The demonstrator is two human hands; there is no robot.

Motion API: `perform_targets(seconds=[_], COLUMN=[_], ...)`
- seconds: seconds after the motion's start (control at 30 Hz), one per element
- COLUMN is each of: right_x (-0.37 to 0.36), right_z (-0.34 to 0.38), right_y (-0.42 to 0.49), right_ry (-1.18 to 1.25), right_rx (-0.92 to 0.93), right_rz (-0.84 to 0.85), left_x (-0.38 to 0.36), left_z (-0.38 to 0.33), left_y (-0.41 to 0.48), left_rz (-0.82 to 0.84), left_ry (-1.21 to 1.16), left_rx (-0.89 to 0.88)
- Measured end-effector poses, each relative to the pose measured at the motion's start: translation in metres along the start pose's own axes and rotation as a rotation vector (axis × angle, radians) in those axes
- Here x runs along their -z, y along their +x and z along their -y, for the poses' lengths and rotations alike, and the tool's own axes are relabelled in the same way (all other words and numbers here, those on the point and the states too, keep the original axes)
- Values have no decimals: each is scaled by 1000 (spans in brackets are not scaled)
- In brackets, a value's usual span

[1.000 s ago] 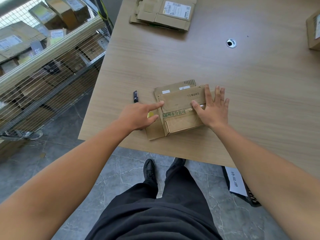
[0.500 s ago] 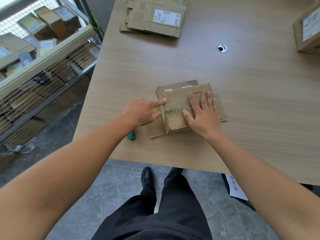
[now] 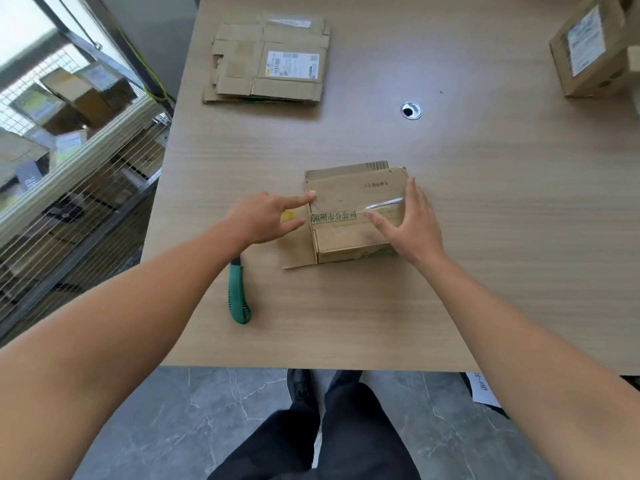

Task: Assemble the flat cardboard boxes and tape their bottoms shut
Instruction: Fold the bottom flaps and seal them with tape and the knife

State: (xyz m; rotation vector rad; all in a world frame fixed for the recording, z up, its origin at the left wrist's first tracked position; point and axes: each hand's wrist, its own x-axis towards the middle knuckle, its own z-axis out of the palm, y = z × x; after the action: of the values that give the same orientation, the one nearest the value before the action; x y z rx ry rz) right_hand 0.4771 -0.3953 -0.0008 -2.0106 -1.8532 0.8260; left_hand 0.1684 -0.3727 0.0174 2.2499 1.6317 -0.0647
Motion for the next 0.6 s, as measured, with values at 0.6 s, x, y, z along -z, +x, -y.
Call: perform_targets(seconds=[0.6], right_x=[-211], right_z=[185], right_y=[-118], right_ry=[-330], right_rx=[63], right_rz=[179], left_x=[29], left_z=[17], left_y=[21], left_rz=[121], left_ry=[252], left_rx=[-181])
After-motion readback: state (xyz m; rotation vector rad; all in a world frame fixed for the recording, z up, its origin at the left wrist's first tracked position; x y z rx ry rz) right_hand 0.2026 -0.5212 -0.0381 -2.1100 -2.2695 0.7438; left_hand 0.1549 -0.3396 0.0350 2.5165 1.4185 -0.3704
